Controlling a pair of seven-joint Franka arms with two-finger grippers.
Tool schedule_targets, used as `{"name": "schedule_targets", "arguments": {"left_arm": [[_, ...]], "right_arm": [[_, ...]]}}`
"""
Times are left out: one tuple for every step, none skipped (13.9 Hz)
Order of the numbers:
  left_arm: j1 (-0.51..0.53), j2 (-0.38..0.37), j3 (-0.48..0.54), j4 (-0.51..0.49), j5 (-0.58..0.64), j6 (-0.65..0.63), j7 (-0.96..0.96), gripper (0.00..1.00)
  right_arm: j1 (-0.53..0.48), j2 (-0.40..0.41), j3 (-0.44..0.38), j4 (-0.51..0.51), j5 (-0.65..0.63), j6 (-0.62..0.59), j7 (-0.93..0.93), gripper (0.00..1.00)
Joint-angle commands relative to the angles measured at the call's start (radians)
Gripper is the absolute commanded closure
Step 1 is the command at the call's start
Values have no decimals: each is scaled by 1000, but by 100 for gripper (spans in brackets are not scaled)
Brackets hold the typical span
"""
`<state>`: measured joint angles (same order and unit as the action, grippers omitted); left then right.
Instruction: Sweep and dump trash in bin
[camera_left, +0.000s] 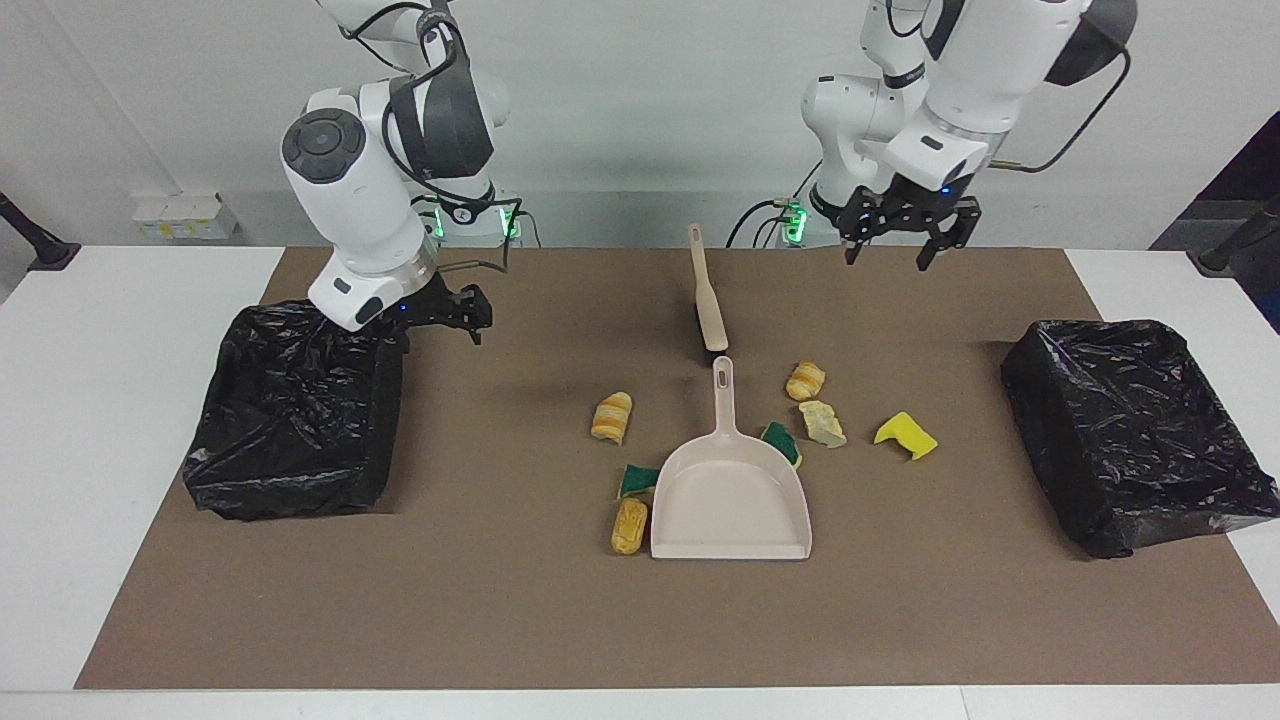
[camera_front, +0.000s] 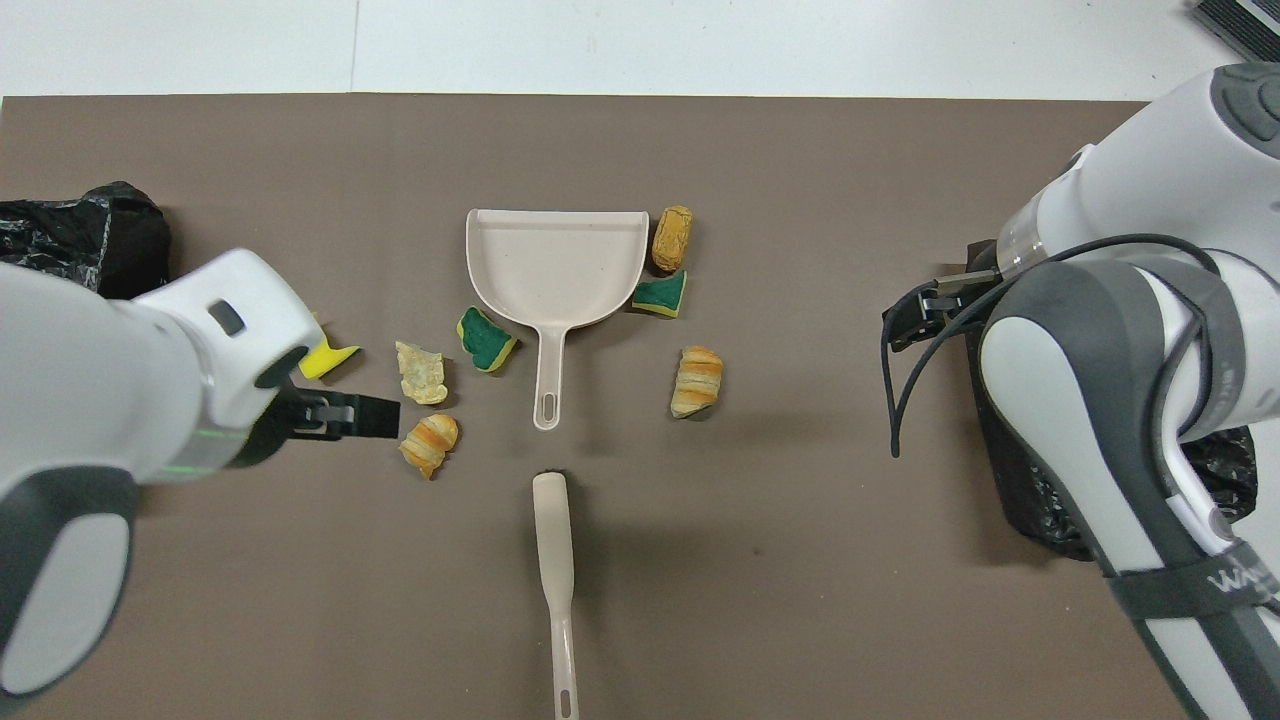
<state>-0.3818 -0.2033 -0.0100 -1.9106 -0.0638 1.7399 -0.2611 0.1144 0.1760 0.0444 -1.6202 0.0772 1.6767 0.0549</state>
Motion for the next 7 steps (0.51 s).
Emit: {"name": "schedule_targets", "arguments": {"left_arm": [[-104,-137,18,-232,13,76,-76,0],[-141,-146,16,-270,13,90,-108,0],[-181,-157,13,-313,13,119,-156,0],[-213,-180,13,-361,13,151,-193,0],[-254,-185,13,-408,13,191,-219,0],[-299,-185,13,-448,13,232,-255,0],[-342,-183,13,-496,13,284,-300,0]], "right_arm": [[17,37,12,19,39,43,54,0],[33,43,20,19,55,63,78,0],[45,52,22,19,84,84,92,0],[59,62,22,19,97,107,94,0],[82,68,22,19,101,138,95,0],[105,71,22,19,101,161,98,0],[129,77,22,17,101,181,118,0]]}}
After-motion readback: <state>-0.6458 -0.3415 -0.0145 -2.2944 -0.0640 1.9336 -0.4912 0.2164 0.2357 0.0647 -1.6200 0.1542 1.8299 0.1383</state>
